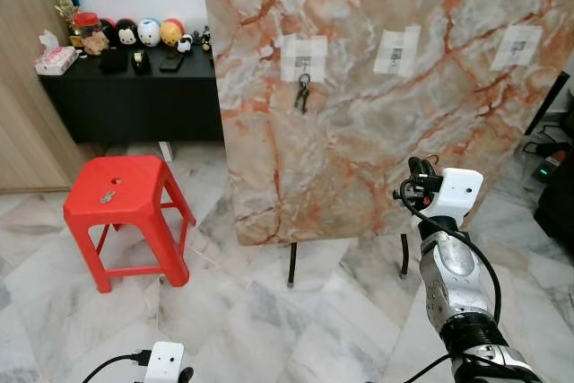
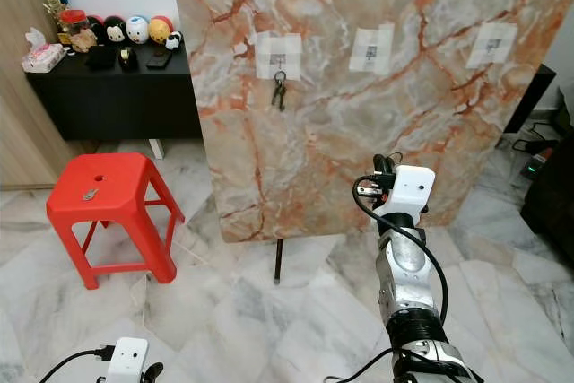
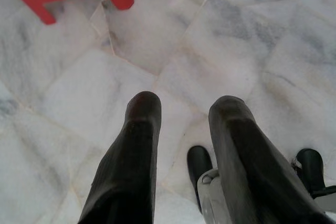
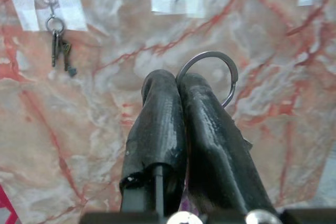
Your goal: Hang keys on a hook
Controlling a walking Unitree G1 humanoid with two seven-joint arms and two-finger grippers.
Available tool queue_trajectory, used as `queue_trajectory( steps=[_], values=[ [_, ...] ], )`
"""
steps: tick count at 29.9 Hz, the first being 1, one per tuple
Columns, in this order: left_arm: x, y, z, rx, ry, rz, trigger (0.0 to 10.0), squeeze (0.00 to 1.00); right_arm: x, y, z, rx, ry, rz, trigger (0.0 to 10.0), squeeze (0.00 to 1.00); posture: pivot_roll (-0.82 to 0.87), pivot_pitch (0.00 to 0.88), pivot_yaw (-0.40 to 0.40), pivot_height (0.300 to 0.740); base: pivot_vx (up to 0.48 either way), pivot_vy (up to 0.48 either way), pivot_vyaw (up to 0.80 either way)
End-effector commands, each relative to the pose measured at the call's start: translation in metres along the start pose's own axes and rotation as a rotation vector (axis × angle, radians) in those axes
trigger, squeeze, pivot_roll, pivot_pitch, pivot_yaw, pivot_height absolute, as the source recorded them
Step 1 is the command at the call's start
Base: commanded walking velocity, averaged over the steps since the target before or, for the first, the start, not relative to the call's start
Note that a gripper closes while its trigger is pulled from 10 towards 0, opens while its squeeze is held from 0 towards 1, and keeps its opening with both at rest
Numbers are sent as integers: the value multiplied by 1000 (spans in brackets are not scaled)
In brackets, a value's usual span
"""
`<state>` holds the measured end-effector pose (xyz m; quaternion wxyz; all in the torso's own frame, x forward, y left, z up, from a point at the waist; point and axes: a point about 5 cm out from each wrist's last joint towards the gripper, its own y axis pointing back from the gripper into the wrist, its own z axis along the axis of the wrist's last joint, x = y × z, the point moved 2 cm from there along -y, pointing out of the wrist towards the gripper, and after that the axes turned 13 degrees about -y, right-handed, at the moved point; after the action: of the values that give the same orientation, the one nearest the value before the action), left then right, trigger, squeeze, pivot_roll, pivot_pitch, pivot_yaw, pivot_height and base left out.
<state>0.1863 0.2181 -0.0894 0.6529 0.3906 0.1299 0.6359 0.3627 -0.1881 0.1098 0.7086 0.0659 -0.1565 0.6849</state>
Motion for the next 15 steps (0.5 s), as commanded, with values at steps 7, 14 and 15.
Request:
queue_trajectory(
  steps=[7, 14, 15],
  values=[
    [-4, 1, -5, 23, 13, -15, 10000, 0, 2, -4, 6, -17, 9, 11, 10000, 0, -3, 0, -67, 740, 285, 0, 0],
    [-5, 2, -7, 28, 18, -18, 10000, 0, 2, -3, 5, -14, 11, 13, 10000, 0, -3, 0, -68, 740, 290, 0, 0],
    [-5, 3, -8, 30, 18, -19, 10000, 0, 2, -3, 5, -15, 11, 13, 10000, 0, -4, 0, -68, 740, 289, 0, 0]
  ],
)
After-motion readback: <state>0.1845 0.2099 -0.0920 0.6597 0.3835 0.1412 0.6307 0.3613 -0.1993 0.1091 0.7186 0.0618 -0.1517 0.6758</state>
